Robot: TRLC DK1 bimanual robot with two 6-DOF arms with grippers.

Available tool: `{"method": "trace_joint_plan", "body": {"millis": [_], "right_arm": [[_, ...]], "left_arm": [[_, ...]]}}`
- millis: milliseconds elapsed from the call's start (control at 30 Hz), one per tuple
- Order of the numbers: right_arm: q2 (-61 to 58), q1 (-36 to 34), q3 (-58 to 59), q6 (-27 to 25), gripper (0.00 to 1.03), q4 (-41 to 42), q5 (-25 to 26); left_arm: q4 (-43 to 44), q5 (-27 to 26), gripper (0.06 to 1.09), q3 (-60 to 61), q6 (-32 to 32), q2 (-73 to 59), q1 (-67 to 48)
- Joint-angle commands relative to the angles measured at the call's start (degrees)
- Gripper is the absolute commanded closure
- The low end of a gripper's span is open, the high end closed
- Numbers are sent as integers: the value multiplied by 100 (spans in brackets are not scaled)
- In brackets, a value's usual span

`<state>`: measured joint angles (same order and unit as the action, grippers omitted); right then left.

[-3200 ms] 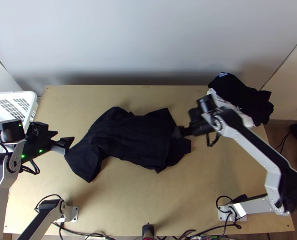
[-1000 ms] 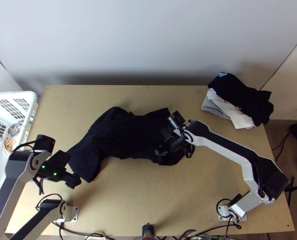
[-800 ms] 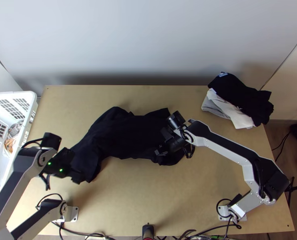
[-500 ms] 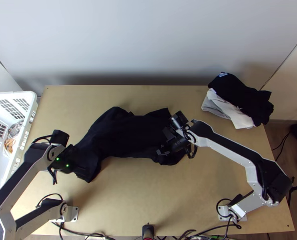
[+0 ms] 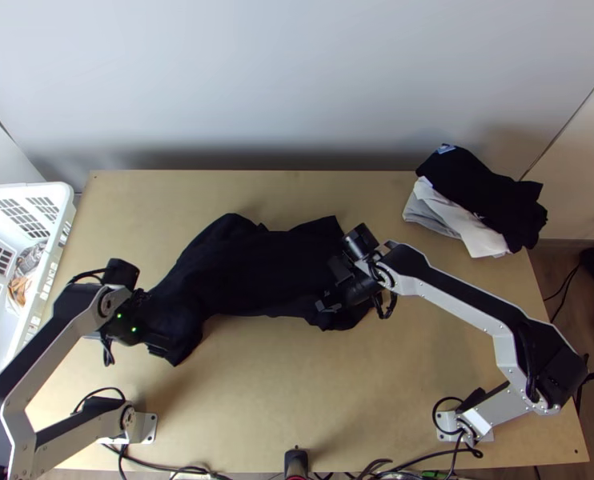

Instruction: Fold the t-shirt

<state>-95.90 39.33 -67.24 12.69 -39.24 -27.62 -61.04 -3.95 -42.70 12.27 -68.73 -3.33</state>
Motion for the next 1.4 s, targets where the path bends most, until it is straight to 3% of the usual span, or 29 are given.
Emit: {"method": "trace_joint_plan", "body": {"millis": [0, 67, 133, 167, 367, 500, 633, 833, 1067, 1367], "right_arm": [[18, 39, -17, 32, 100, 22, 2], [54, 31, 1, 32, 100, 13, 2], [89, 31, 18, 32, 100, -4, 2], [115, 31, 18, 32, 100, -13, 2], [361, -136, -61, 41, 100, -39, 2], [933, -461, -210, 67, 100, 75, 28], [1592, -699, -535, 102, 100, 382, 520], [2110, -1173, -1116, -21, 100, 382, 907], [2901, -1235, -1160, -276, 100, 637, 1566], [3490, -1428, -1810, -293, 100, 892, 2296]], "left_arm": [[575, -335, 28, -54, -120, -281, -124], [980, -713, 58, -37, -129, -360, -168], [1375, -1021, 101, -46, -190, -510, -238], [1524, -1056, 105, -72, -278, -589, -264], [1621, -1073, 105, -538, -454, -651, -291], [1120, -1231, 105, -1452, -348, -246, 43], [927, -1645, 105, -2612, -454, 228, 421], [646, -1732, 105, -4133, -612, 264, 465], [742, -2031, 105, -5003, -1201, 307, 553], [672, -2207, 105, -5961, -1350, 624, 307]]}}
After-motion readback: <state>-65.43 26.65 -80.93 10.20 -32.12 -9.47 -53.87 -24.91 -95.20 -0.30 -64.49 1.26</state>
